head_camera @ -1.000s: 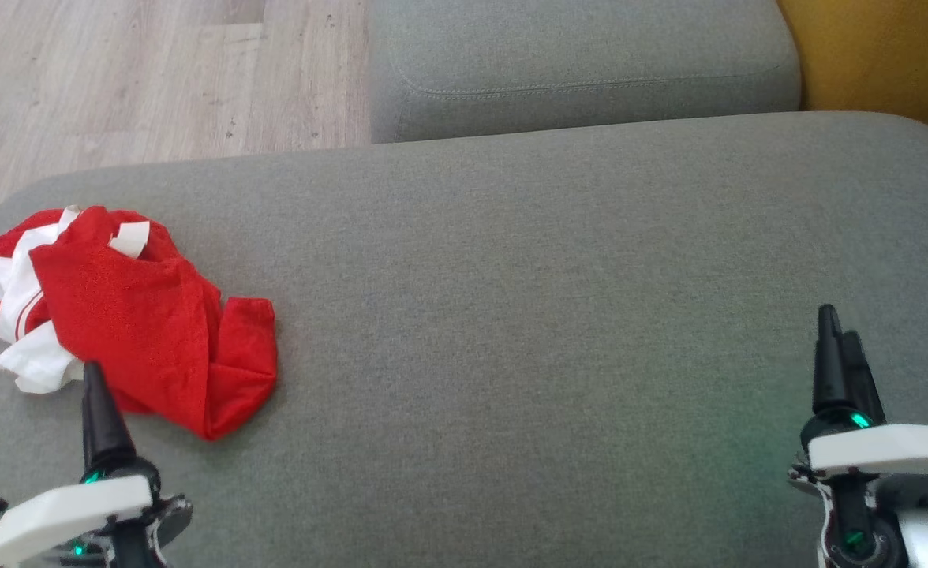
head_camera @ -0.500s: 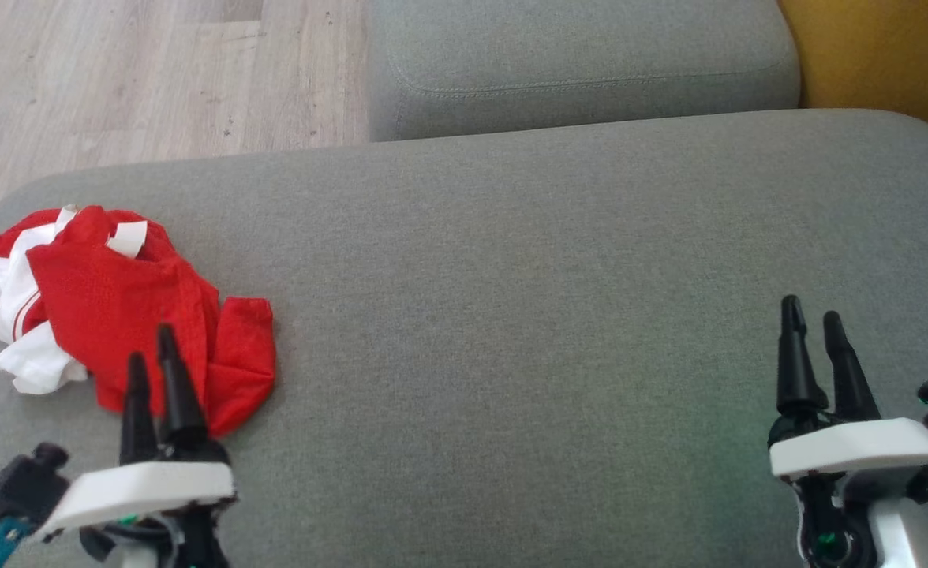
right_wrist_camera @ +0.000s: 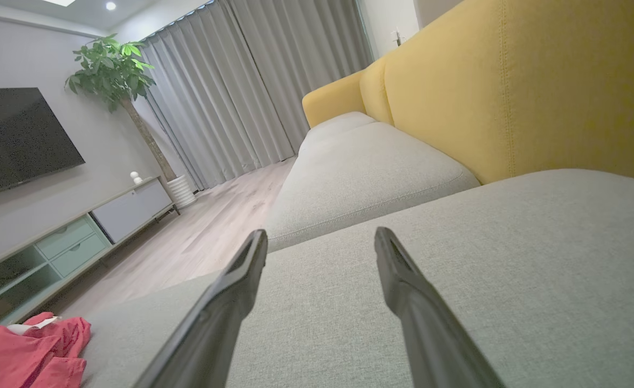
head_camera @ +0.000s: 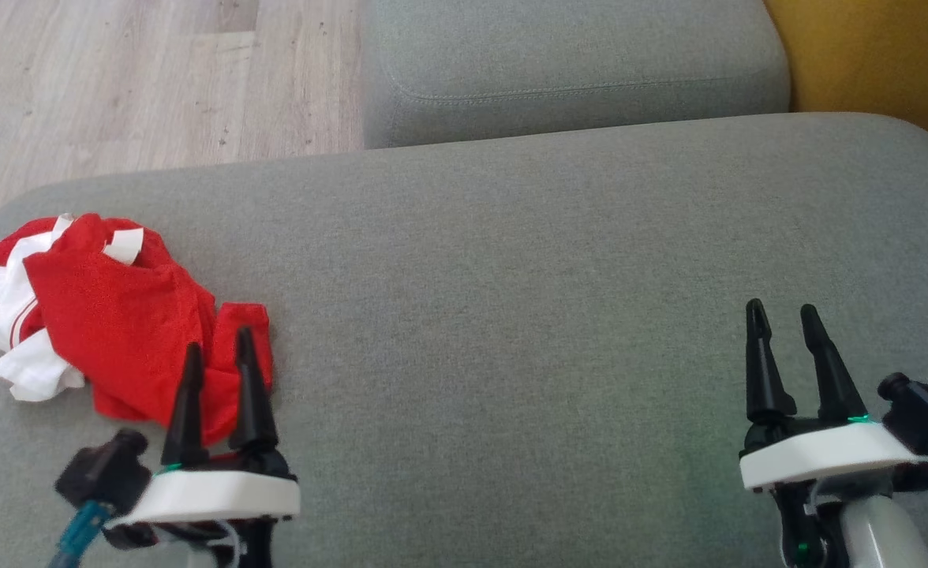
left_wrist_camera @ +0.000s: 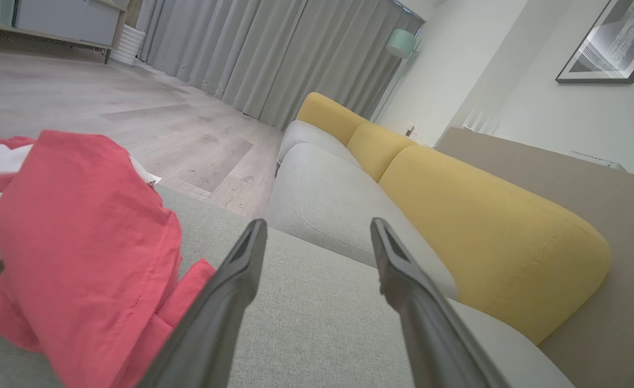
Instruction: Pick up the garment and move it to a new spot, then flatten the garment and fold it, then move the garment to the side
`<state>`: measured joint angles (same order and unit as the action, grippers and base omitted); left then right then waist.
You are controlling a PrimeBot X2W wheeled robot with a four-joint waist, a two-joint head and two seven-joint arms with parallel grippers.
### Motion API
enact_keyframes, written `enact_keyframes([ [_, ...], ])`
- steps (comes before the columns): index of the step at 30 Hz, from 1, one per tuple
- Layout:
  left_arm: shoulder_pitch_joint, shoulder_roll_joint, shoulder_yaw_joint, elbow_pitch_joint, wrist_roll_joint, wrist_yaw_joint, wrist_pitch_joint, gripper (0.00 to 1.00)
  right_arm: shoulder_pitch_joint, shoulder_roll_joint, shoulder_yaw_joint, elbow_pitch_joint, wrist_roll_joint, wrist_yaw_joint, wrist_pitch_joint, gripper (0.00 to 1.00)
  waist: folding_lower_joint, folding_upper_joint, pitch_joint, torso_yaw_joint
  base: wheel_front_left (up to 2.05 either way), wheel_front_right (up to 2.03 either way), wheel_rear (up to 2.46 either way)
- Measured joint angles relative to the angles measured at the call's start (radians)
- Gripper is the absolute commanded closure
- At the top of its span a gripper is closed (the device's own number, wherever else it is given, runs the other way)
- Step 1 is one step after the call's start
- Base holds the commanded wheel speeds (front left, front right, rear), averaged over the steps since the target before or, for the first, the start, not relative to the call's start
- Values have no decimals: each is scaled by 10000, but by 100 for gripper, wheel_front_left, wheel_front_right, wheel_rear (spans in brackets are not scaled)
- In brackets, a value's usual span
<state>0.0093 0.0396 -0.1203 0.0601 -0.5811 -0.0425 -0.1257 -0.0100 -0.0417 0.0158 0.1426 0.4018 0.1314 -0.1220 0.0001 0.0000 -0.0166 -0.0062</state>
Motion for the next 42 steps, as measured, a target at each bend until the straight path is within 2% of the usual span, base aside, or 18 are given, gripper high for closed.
enact_keyframes([
  [17,117,184,-815,-263,2265,541,-462,0,5,-2,100,-357,-2311,0,-464,0,0,0,-39,-1,0,0,0],
  [23,158,180,-840,-307,2474,593,-623,0,5,-2,111,-431,-2686,0,-663,0,-1,0,-23,-7,0,0,0],
  [25,169,159,-723,-305,2460,495,-711,0,6,-2,100,-472,-2688,0,-744,0,-1,0,-23,-7,0,0,0],
  [30,245,107,-360,-311,2197,-77,-872,0,40,-4,86,-477,-2428,0,-886,0,-1,0,-41,16,0,0,0],
  [35,505,105,-219,-353,1781,-198,-1024,0,157,-6,4,-376,-2113,0,-1016,0,-1,0,-87,43,0,0,0],
  [42,593,109,-211,-347,2127,-295,-1195,0,269,-6,40,-125,-2027,0,-1210,0,-1,0,-146,66,0,0,0],
])
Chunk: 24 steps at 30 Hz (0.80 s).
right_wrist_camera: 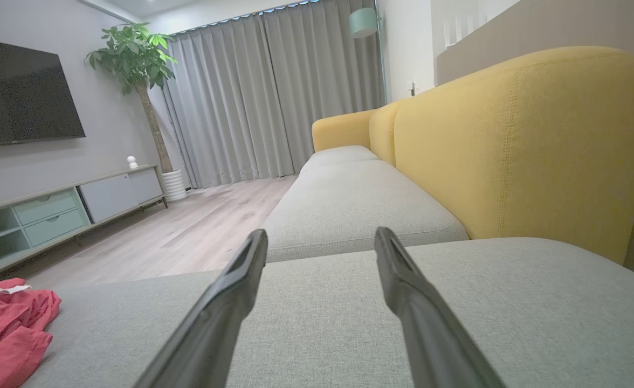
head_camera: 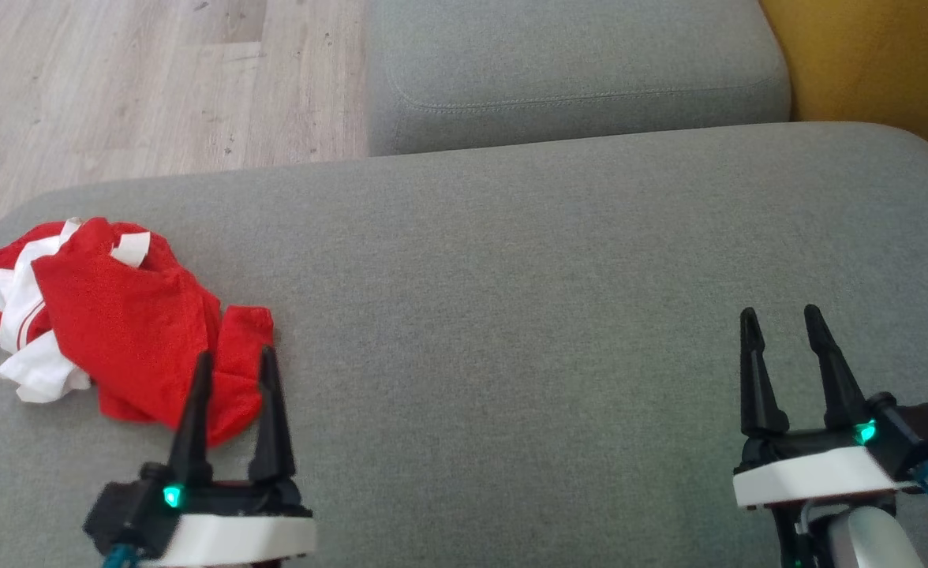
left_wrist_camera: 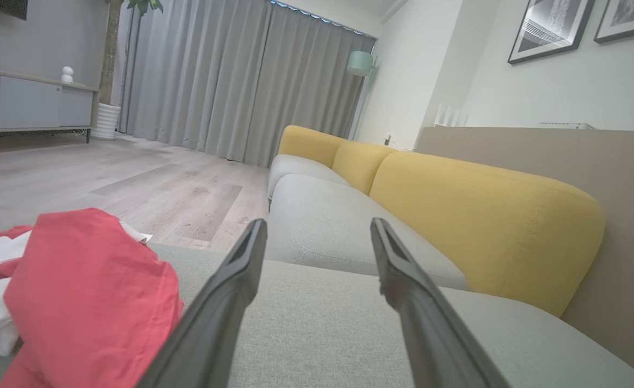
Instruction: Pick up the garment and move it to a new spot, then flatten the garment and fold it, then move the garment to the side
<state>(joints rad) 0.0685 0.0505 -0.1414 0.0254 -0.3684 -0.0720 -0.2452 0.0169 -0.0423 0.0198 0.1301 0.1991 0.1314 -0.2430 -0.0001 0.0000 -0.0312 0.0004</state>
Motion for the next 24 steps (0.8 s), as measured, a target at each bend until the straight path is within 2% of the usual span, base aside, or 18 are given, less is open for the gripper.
enact_keyframes([
  [4,1,-6,-245,111,353,-56,-84,0,0,0,23,69,-238,0,-79,0,0,0,-28,-18,0,0,0],
  [17,1,0,-393,573,337,-84,-86,0,-6,0,54,587,-140,0,-79,0,1,0,-60,-87,0,0,0],
  [24,-1,-2,-376,589,337,-75,-86,0,-6,0,196,677,-123,0,-79,0,1,0,-60,171,0,0,0],
])
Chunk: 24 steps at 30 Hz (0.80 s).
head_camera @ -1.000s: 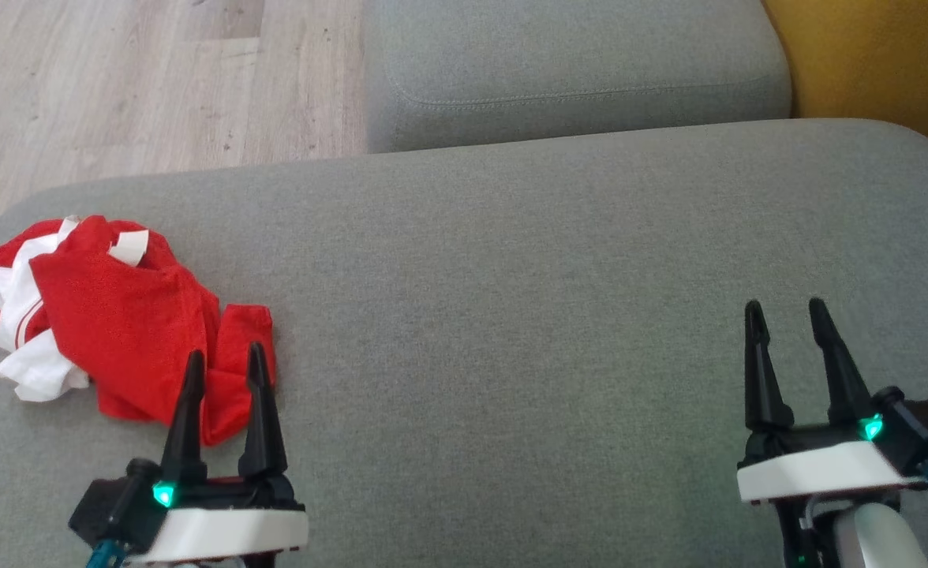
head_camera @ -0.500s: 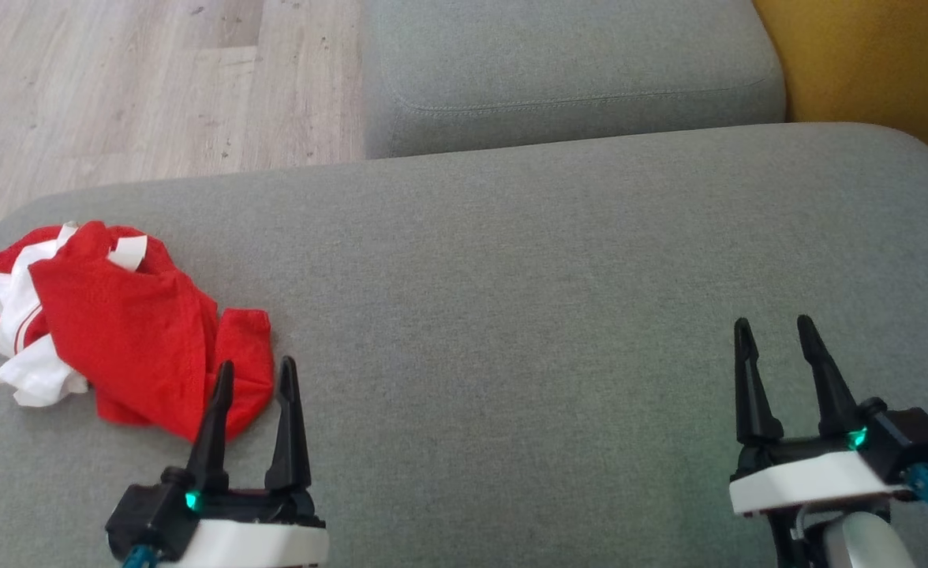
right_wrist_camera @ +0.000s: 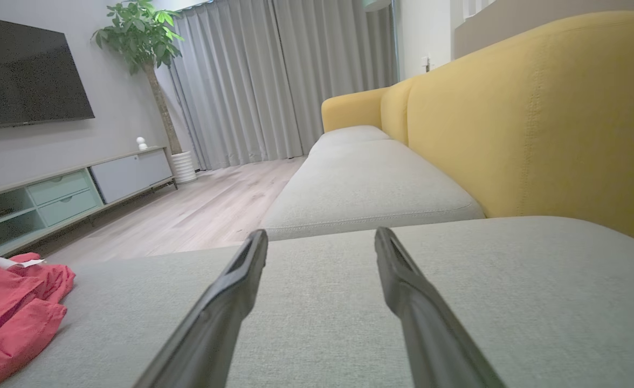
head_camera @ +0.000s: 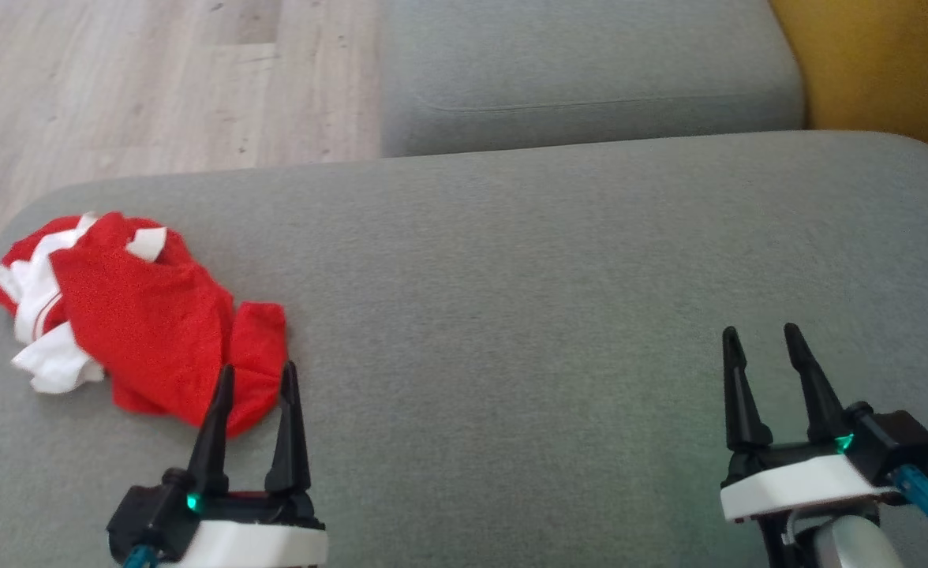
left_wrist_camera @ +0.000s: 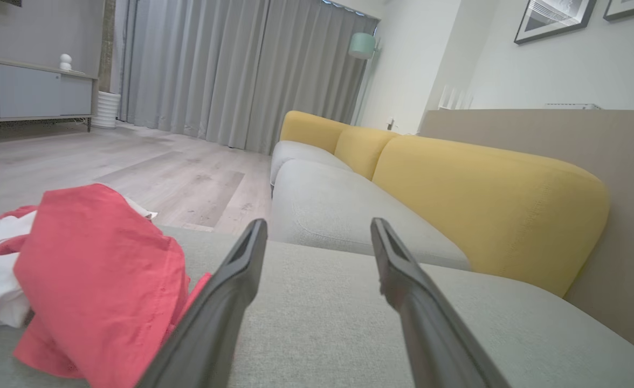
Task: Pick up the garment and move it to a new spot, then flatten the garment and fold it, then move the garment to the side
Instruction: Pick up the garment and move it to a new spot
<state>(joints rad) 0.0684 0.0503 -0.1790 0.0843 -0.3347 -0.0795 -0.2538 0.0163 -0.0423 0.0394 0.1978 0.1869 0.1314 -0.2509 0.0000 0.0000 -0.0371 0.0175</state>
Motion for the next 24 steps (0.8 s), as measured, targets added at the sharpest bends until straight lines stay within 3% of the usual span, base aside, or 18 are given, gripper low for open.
enact_keyframes([
  [16,50,6,828,73,176,-12,0,0,13,-2,761,157,334,0,0,0,0,0,-160,1806,0,0,0],
  [24,346,6,968,71,180,-48,0,0,179,-2,842,261,334,0,0,0,0,0,-267,2358,0,0,0],
])
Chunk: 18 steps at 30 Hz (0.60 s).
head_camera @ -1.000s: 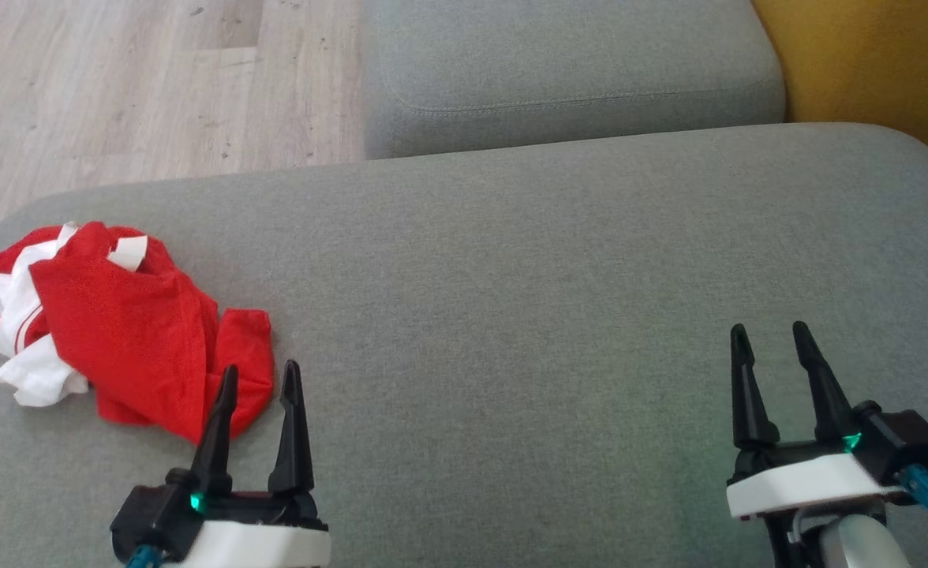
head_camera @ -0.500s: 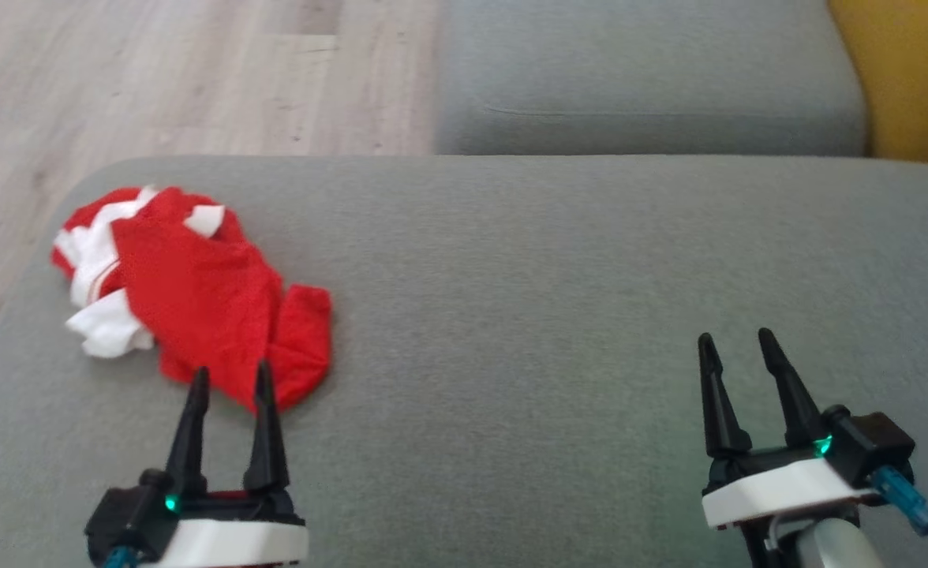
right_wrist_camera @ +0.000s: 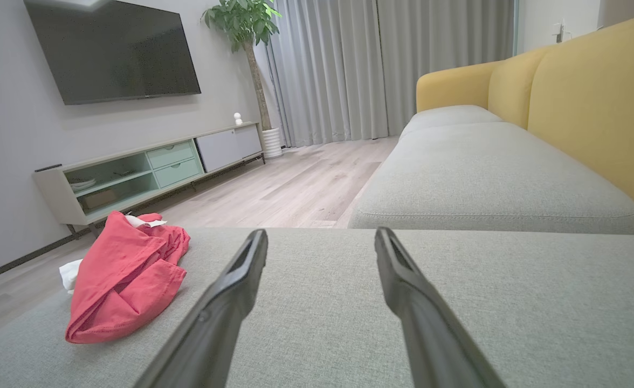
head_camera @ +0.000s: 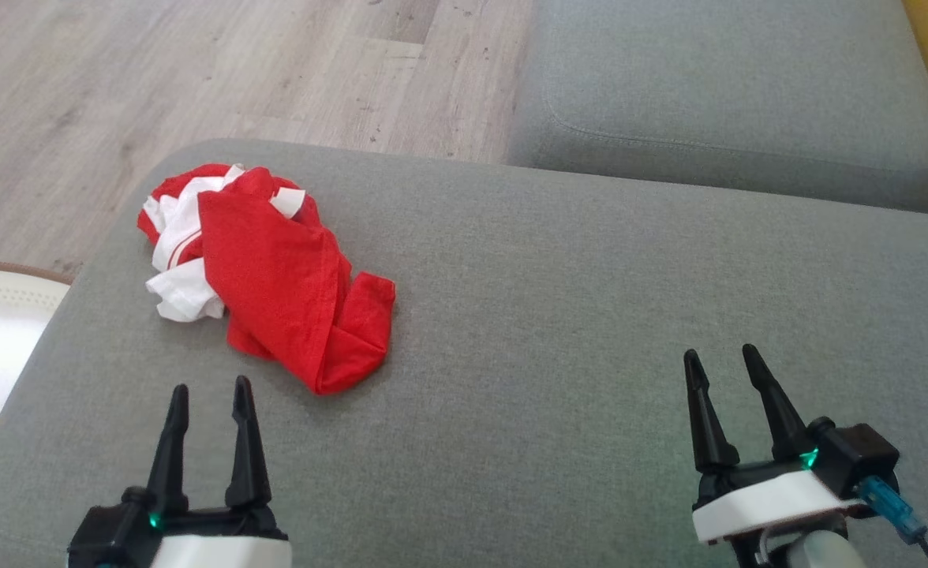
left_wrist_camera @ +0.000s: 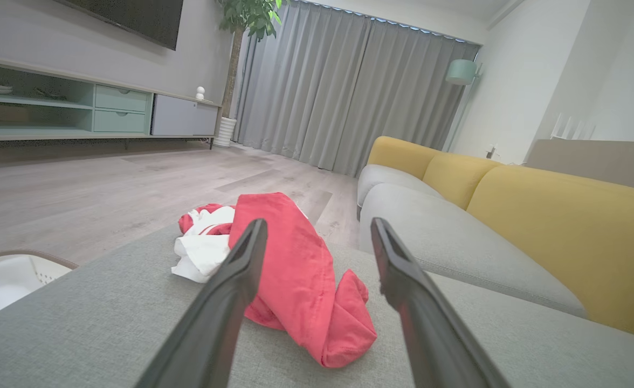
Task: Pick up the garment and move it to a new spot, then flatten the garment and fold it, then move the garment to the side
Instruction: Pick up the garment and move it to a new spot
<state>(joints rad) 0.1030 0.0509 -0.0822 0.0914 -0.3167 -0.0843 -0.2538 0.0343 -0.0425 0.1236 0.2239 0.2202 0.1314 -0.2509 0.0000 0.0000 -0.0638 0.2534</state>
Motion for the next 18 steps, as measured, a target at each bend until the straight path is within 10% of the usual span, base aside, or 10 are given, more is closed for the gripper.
enact_keyframes([
  [18,-1639,491,660,988,1147,-403,0,0,-103,0,0,-140,-159,0,0,0,0,0,867,-279,0,0,0],
])
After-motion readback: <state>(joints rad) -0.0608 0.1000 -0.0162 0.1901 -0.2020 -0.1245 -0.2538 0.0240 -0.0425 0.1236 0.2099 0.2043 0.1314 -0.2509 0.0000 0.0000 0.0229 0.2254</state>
